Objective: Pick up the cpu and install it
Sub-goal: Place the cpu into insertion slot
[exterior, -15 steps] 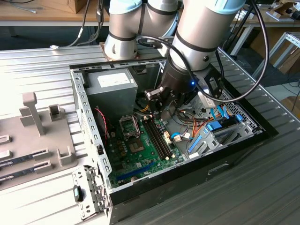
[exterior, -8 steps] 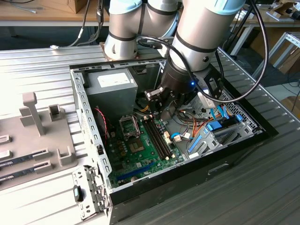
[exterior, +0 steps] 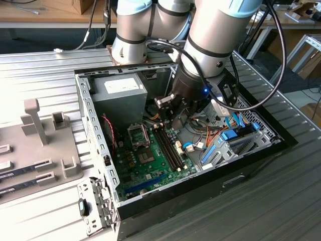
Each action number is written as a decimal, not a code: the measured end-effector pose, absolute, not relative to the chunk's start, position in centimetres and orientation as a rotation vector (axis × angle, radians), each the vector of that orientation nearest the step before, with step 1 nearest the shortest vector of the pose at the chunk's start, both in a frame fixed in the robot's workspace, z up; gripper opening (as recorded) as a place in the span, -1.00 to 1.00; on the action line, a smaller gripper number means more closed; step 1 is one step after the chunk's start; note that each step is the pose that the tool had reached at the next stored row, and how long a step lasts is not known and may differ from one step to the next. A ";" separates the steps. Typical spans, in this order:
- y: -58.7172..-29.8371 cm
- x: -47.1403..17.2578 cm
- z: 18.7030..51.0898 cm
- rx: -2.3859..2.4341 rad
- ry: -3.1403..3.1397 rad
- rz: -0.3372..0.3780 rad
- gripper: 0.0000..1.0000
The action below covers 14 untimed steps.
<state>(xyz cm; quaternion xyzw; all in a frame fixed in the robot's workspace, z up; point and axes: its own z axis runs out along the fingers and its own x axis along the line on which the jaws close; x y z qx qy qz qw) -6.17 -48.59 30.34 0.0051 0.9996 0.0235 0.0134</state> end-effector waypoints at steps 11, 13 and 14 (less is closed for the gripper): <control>-48.6 -6.2 30.1 0.016 3.114 0.073 -0.05; -48.6 -6.2 30.1 0.016 3.114 0.073 -0.05; -48.6 -6.2 30.1 0.016 3.114 0.073 -0.05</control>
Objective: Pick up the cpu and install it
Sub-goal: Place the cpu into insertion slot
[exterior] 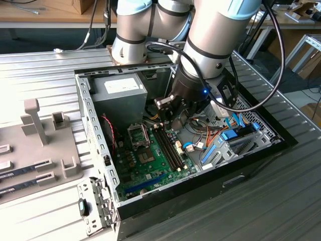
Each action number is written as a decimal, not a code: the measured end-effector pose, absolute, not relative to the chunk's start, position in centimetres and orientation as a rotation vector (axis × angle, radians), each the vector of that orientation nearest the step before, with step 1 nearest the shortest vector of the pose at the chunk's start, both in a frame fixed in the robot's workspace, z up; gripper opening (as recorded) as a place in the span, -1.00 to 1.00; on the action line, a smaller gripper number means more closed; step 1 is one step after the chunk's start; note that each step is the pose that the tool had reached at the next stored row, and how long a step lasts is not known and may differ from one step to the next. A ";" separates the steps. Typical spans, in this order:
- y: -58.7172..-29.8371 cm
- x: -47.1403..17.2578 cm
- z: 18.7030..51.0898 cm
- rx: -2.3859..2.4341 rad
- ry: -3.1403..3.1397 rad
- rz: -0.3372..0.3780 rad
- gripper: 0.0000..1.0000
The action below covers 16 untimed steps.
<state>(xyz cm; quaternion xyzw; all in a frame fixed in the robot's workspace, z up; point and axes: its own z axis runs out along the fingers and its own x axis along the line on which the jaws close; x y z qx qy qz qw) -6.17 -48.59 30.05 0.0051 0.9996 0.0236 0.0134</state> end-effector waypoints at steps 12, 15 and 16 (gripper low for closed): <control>-48.6 -6.2 29.7 0.016 3.114 0.073 -0.05; -48.6 -6.2 29.7 0.016 3.114 0.073 -0.05; -48.6 -6.2 29.7 0.016 3.114 0.073 -0.05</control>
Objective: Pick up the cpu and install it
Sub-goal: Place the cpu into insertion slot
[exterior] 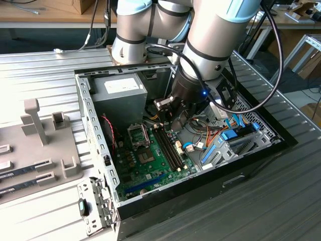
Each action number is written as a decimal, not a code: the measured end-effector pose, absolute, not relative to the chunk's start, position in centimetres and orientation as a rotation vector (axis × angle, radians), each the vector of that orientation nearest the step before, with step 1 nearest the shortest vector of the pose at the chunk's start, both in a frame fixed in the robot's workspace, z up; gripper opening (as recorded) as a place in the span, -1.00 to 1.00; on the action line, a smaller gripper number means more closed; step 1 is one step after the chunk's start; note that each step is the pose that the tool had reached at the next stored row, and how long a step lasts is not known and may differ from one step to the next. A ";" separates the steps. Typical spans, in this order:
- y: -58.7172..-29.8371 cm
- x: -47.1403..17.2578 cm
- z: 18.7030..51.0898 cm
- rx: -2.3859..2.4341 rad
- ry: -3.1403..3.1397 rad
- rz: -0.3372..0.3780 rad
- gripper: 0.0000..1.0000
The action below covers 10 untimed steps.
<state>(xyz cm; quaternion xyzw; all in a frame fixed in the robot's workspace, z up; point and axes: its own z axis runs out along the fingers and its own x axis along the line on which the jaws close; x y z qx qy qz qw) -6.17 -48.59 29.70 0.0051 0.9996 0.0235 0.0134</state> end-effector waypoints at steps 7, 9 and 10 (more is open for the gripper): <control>-48.6 -6.2 29.5 0.016 3.114 0.073 -0.05; -48.6 -6.2 29.5 0.016 3.114 0.073 -0.05; -48.6 -6.2 29.5 0.016 3.114 0.073 -0.05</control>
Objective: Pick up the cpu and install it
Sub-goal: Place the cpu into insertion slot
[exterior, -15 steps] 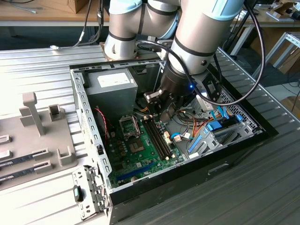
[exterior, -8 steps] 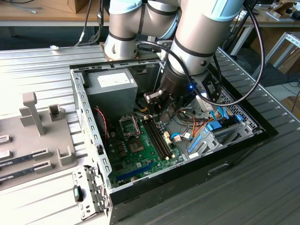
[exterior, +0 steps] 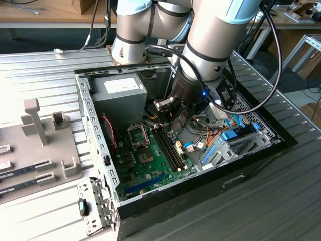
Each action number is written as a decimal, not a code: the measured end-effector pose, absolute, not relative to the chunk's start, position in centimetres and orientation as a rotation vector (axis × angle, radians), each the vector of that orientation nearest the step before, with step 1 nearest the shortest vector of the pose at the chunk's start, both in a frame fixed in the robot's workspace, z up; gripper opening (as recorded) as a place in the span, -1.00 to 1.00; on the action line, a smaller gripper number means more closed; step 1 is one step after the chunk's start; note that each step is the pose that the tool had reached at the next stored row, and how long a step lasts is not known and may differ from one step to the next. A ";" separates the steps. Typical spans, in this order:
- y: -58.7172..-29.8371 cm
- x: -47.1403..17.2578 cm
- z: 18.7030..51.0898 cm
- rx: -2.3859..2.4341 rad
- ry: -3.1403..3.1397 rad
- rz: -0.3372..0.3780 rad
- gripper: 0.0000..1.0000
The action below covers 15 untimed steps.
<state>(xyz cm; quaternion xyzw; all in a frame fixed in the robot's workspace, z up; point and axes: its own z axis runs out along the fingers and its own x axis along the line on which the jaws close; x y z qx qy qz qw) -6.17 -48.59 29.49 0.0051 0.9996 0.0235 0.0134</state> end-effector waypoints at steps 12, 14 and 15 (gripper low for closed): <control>-48.6 -6.2 29.3 0.016 3.114 0.073 -0.05; -48.6 -6.2 29.3 0.016 3.114 0.073 -0.05; -48.6 -6.2 29.2 0.016 3.114 0.073 -0.05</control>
